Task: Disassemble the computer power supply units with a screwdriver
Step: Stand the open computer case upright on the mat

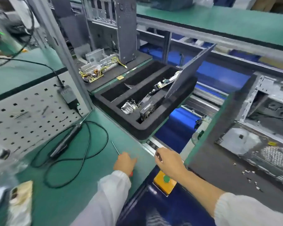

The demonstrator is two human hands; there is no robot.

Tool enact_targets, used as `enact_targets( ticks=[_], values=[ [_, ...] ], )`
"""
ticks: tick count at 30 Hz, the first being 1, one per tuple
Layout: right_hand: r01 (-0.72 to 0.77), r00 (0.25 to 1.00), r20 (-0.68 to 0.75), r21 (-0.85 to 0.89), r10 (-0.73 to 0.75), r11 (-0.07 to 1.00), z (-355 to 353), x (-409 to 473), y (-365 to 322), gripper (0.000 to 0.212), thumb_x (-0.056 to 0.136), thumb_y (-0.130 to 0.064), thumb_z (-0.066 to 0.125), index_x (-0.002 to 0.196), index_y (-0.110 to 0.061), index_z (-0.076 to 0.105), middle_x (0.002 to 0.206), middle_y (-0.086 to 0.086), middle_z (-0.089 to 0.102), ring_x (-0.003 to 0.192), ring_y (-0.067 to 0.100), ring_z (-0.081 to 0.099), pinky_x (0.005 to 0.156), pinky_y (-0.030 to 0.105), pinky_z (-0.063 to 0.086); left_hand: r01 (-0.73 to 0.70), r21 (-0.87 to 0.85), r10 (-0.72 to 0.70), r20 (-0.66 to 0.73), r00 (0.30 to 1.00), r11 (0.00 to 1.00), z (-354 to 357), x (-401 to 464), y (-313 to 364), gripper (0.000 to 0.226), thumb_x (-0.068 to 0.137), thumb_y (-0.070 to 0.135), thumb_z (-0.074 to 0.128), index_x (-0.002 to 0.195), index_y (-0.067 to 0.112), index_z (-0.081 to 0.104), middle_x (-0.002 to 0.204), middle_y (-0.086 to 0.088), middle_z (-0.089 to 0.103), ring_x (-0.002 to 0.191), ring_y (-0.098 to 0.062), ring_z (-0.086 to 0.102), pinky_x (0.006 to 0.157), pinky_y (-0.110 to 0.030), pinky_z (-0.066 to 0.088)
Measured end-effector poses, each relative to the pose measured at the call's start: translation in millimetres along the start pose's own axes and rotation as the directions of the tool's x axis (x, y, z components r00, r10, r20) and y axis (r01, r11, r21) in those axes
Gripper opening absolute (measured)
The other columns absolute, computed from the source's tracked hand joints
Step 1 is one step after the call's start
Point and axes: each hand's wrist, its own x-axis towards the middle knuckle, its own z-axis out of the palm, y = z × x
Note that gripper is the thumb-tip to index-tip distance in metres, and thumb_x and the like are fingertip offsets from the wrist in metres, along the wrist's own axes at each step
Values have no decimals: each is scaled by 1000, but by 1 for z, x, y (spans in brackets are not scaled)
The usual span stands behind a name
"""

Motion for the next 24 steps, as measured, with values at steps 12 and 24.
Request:
enact_targets(
  ticks=[12,24],
  values=[
    [-54,975,219,126,25,991,10,11,-23,25,98,-33,43,106,-15,57,98,4,65,89,24,60,73,34,46,52,-267,-36,63,997,962,-14,15,-14,22,91,24,56,86,4,61,56,-8,61,33,-17,53,43,-27,49],
    [-11,992,12,1000,126,-7,-139,-21,-26,62,91,-56,45,130,-10,53,106,6,61,97,18,58,95,36,50,-795,203,787,-411,460,571,-85,-90,167,33,81,49,59,78,26,36,61,8,53,63,-28,57,55,-33,34]
  ],
)
